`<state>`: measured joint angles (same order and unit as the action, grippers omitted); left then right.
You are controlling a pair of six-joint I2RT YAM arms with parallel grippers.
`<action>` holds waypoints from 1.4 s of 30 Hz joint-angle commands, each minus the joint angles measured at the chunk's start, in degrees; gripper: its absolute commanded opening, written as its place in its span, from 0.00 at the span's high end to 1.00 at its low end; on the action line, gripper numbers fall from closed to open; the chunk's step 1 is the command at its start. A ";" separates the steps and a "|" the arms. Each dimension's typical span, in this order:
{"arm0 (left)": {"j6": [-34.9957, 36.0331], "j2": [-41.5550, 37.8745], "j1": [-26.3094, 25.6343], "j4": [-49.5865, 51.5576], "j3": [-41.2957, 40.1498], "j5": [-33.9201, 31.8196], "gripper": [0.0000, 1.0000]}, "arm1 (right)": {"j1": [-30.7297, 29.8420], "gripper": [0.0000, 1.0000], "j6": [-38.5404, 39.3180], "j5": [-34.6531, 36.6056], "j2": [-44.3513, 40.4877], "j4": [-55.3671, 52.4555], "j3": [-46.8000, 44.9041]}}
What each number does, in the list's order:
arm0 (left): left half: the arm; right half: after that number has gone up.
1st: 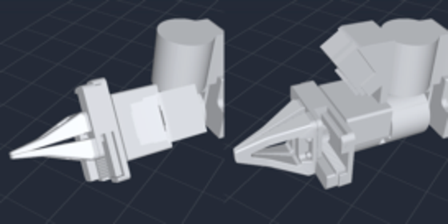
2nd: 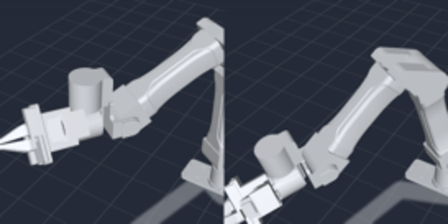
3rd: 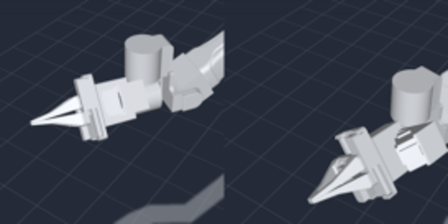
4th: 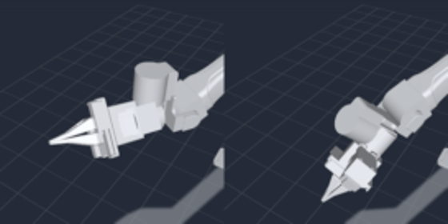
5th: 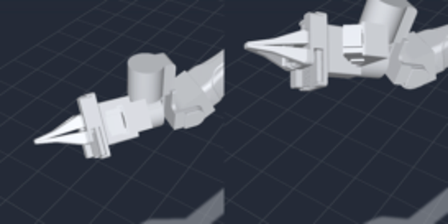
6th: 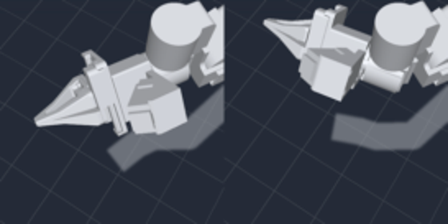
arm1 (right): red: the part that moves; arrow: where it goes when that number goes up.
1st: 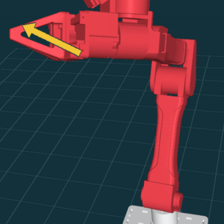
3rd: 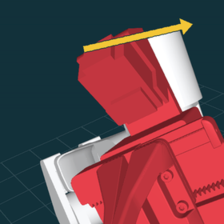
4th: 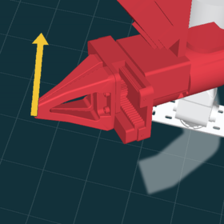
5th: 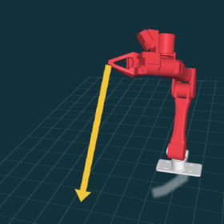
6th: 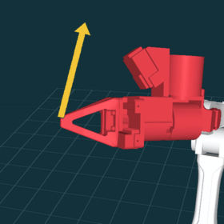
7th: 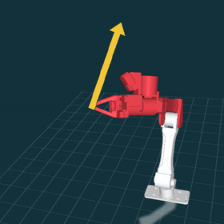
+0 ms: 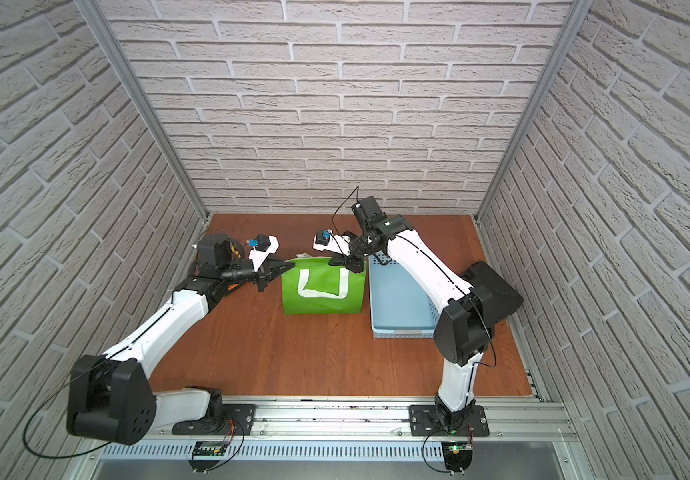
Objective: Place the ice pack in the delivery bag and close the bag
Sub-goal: Seal the delivery bag at the center of the board, then pick up the delivery bag from the center of the board.
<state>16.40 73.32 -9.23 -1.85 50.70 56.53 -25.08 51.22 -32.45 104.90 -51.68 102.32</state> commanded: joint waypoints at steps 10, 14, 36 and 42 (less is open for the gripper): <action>-0.09 -4.41 3.53 -4.22 -0.49 3.07 1.00 | 4.23 0.88 -0.94 2.67 -5.81 -0.52 -4.86; 0.07 -5.00 3.96 -3.91 -0.86 3.02 1.00 | 4.78 0.95 -1.21 2.66 -6.97 0.05 -6.12; -8.06 -2.27 3.50 -7.67 4.05 -10.61 1.00 | 11.37 0.19 -17.19 6.66 -23.32 18.75 -17.51; -11.87 3.88 3.26 -14.27 10.47 -14.54 1.00 | 13.20 0.18 -26.70 15.49 -30.44 17.96 -20.72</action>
<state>7.77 75.77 -5.82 -3.49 55.99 44.91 -12.23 31.64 -22.33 76.99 -36.16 83.88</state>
